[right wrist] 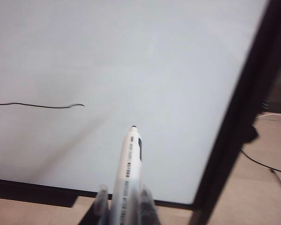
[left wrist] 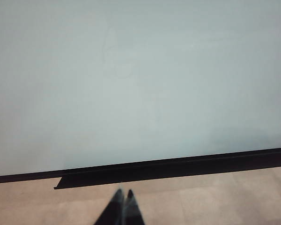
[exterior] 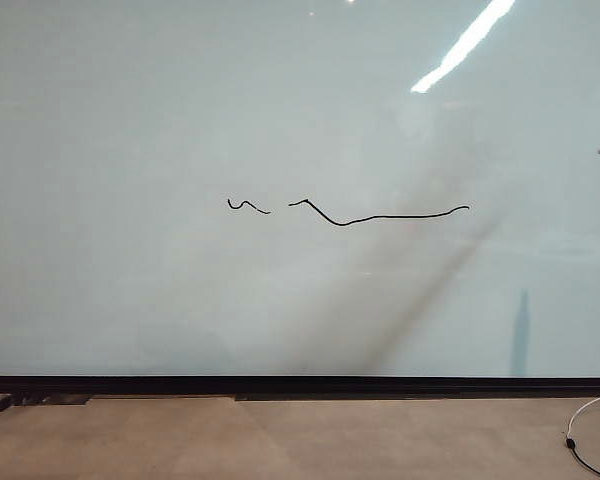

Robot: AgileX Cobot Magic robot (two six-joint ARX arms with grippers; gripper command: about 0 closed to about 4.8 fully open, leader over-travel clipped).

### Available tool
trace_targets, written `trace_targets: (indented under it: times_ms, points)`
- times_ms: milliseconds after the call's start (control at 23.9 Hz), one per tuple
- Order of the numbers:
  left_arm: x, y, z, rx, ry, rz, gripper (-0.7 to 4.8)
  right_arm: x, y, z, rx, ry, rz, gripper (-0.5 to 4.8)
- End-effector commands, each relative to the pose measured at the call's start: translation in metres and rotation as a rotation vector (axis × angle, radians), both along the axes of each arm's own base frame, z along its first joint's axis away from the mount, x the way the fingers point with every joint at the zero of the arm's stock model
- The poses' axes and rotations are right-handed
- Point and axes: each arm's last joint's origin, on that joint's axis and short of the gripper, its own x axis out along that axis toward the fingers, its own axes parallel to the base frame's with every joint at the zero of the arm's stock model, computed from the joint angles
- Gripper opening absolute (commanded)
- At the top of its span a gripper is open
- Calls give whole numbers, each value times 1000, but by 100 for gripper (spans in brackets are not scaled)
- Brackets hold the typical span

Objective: Pick up the pen on the shelf to the right of the whiteboard and draw a straight line.

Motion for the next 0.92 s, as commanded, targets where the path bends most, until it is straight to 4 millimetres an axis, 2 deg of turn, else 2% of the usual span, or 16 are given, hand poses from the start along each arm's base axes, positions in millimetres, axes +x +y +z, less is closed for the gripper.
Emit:
trace_targets:
  times_ms: [42, 334, 460, 669, 752, 919]
  points:
    - [0, 0, 2, 1, -16, 0, -5, -14, -3, -5, -4, -16, -86, -9]
    - [0, 0, 2, 1, -16, -1, -5, -31, -6, -9, 4, -78, -145, -9]
    - [0, 0, 2, 2, -16, 0, -5, -30, -5, -16, -3, -46, -116, -9]
    - [0, 0, 2, 1, -16, 0, -5, -25, 0, -31, -3, -26, 40, -9]
    - [0, 0, 2, 1, -16, -1, -5, -23, 1, -35, 2, -73, 94, -9]
    - [0, 0, 2, 1, -16, -1, -5, -20, 1, -40, 5, -139, 88, -9]
